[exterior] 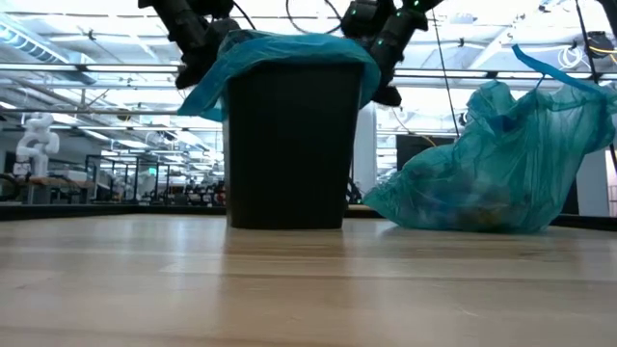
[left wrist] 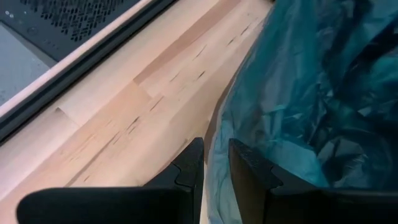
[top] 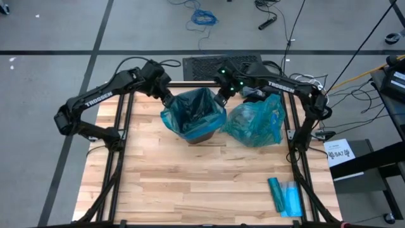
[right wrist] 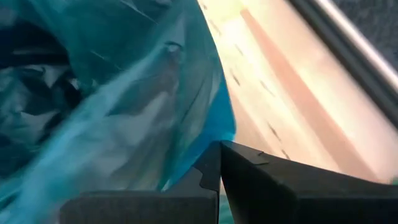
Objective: Place trash/remove bag and relplace
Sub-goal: Insert the new trash bag into the trash bin
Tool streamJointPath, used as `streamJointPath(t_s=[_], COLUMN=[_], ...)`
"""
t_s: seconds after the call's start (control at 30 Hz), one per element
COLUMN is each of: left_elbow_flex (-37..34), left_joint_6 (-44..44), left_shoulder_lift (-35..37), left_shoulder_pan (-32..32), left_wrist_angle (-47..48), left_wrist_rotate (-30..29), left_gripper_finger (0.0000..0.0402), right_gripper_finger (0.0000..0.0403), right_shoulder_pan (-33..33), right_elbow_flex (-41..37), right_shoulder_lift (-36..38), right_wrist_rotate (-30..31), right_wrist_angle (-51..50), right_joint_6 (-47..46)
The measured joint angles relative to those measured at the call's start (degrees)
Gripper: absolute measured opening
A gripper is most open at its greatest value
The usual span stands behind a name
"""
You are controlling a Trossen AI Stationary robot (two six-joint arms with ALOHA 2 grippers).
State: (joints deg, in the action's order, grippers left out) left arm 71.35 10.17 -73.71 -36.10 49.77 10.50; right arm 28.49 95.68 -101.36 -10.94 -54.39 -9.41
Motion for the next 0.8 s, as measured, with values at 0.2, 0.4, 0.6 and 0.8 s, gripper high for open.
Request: streamJointPath(t_s=[0.2,0.4,0.6,0.8], left_elbow_flex=[0.1,0.1,0.1,0.1], left_joint_6=[-1.7,-1.7,-1.7,-1.6], left_shoulder_lift=[3.5,5.1,8.8,14.2], left_shoulder_pan=[0.0,0.0,0.0,0.0], left_wrist_angle=[0.1,0.1,0.3,2.2], left_wrist_rotate=[0.0,-0.3,-0.5,-0.5], left_gripper_finger=[0.0072,0.0072,0.0072,0.0072], right_gripper_finger=[0.0,0.0,0.0,0.0], right_shoulder_pan=[0.0,0.0,-0.5,-1.7], right_elbow_flex=[0.0,0.0,0.0,0.0], right_shoulder_lift=[3.3,4.3,6.0,11.7], right_wrist_rotate=[0.7,0.7,5.0,3.8], right_wrist_angle=[0.4,0.5,-0.2,-3.4], right_joint_6=[-0.4,-0.5,-1.5,-4.1])
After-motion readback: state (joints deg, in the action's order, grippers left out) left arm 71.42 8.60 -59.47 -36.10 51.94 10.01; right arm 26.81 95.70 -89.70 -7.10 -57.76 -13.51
